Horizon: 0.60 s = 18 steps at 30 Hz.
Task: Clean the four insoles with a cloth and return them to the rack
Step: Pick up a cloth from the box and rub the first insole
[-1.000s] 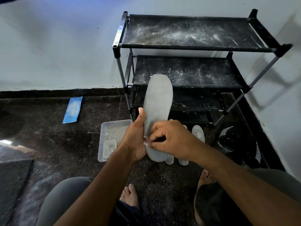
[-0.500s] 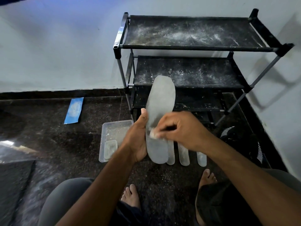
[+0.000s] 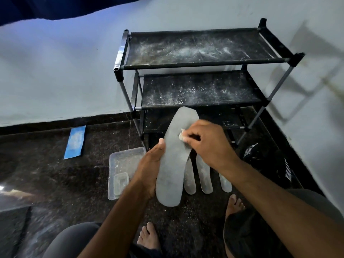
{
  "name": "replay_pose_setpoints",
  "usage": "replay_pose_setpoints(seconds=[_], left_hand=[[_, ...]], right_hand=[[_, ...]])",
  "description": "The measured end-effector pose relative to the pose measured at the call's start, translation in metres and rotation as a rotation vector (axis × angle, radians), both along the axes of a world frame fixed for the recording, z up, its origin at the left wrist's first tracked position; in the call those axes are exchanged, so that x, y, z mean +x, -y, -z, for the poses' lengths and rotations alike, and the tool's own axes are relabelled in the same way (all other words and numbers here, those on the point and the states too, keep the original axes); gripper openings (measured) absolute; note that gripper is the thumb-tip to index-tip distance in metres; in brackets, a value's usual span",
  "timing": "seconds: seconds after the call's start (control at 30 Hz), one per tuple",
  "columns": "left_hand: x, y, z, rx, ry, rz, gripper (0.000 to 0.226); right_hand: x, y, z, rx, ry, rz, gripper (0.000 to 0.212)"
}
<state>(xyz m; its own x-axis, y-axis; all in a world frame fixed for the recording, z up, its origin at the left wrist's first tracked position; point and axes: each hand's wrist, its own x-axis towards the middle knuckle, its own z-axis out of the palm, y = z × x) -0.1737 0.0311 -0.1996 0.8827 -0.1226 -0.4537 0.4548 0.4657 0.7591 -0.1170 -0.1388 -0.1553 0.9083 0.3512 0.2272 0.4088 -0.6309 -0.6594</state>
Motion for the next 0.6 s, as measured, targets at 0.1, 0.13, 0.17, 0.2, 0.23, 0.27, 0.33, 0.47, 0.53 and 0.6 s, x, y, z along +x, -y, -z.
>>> replay_pose_setpoints(seconds=[0.1,0.13,0.17,0.2,0.23,0.27,0.33,0.47,0.53,0.6], left_hand=[[0.000,0.002,-0.002,0.017,0.016,-0.016,0.044],[0.001,0.002,-0.003,0.019,0.014,-0.020,0.045],[0.001,0.002,-0.003,0.015,0.008,-0.026,0.046],[0.001,0.001,-0.003,0.005,0.004,-0.034,0.046],[0.001,0.000,-0.003,-0.009,0.003,-0.041,0.046],[0.001,-0.001,-0.003,-0.013,-0.001,-0.048,0.046],[0.000,-0.002,-0.004,-0.019,0.001,-0.054,0.044],[0.000,0.001,-0.005,-0.034,0.028,-0.058,0.041],[0.001,0.002,-0.005,-0.033,0.031,-0.058,0.044],[0.001,0.002,-0.002,-0.034,0.035,-0.048,0.046]], right_hand=[[-0.012,-0.007,0.006,-0.080,-0.151,-0.261,0.013],[-0.015,-0.007,0.004,-0.019,-0.200,-0.321,0.012],[-0.016,-0.006,0.001,0.045,-0.210,-0.329,0.012],[-0.012,-0.003,-0.001,0.099,-0.184,-0.280,0.012],[-0.005,0.000,-0.002,0.129,-0.127,-0.193,0.012],[0.002,0.005,-0.002,0.129,-0.053,-0.095,0.011],[0.011,0.012,0.000,0.047,0.056,0.036,0.011],[-0.002,0.003,0.009,-0.144,-0.084,-0.187,0.012],[-0.009,-0.002,0.006,-0.008,-0.178,-0.289,0.012],[-0.003,0.001,0.003,0.110,-0.128,-0.205,0.011]])
